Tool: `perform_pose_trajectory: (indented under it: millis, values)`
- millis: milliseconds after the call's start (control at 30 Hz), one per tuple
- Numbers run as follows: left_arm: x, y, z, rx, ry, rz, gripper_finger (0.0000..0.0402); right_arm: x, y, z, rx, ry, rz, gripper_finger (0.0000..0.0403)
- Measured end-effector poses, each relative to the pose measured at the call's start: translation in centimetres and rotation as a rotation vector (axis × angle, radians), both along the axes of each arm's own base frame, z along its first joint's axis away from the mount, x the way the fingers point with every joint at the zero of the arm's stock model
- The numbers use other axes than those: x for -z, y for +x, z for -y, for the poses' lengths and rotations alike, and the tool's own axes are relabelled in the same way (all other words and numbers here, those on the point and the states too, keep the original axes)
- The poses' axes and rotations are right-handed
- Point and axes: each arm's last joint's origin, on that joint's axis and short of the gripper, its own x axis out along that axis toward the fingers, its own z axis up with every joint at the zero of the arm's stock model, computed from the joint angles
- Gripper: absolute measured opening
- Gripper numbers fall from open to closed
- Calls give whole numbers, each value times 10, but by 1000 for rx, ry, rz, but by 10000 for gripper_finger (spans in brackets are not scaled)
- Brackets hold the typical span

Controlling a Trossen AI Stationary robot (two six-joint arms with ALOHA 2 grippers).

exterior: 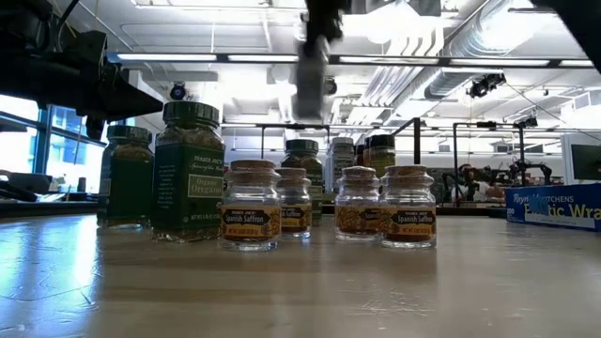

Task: Shelf spices
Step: Put the white seasoning bottle on the shelf aligned with the other white seasoning bottles

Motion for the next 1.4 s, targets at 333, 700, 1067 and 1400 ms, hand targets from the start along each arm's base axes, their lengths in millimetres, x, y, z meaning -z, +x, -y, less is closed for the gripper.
perform_pose_trajectory:
  millis: [333,700,1067,1400]
  values:
    - [0,0,0,0,0,-1,5,53,-14,97,-13,-4,-185,193]
    - [0,0,0,-1,0,-1,5,76,-17,106,-51,13,-238,193]
    - [0,0,0,0,0,-1,5,76,-15,109,-20,-50,-226,216]
    - [0,0,0,-1,0,-1,5,76,-16,111,-3,-107,-247,220]
